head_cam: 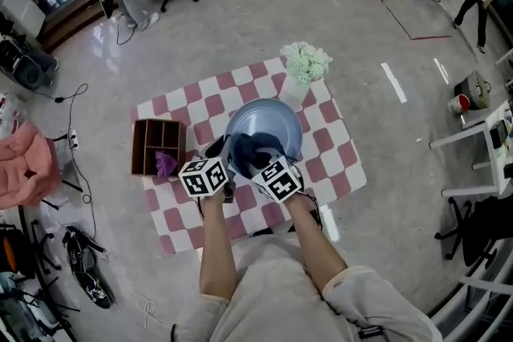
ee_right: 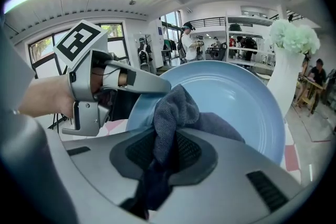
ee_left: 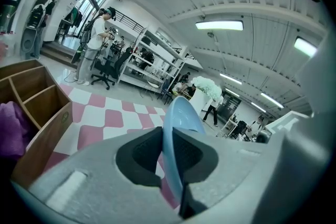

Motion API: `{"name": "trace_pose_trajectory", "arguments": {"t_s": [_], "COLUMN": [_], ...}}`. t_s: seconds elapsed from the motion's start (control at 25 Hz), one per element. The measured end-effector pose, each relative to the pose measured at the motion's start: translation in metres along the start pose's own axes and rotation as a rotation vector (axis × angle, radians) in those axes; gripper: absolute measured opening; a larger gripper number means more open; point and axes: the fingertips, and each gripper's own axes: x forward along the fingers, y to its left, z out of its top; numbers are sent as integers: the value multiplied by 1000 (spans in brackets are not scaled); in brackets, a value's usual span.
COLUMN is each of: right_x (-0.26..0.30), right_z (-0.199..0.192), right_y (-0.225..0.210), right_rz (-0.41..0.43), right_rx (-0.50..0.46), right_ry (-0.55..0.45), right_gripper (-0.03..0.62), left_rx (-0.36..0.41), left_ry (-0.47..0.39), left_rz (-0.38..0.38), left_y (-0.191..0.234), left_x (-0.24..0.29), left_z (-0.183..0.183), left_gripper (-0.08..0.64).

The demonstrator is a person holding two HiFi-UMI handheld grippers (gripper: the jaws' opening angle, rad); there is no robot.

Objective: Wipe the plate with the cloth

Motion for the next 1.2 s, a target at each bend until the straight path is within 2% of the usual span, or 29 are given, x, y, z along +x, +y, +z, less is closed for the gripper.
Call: {"name": "trace_pose_trajectory", "arguments": {"t_s": [0.68,0.96,1.2], "right_x": [10,10,5], "right_z": [32,33,29], "right_y": [7,-4,-14], "right_rz": [5,-10,-33], "right_rx": [31,42,39], "right_ry": [-90,-92,-83], "right_gripper": [80,80,80], "left_rx": [31,-5,3], "left_ry": [6,9,17], "left_rz": [26,33,34], "left_y": [6,10,7], "left_x": [-31,-32,-35], "left_z": [-3,-9,-10], "left_gripper": [37,37,37]}}
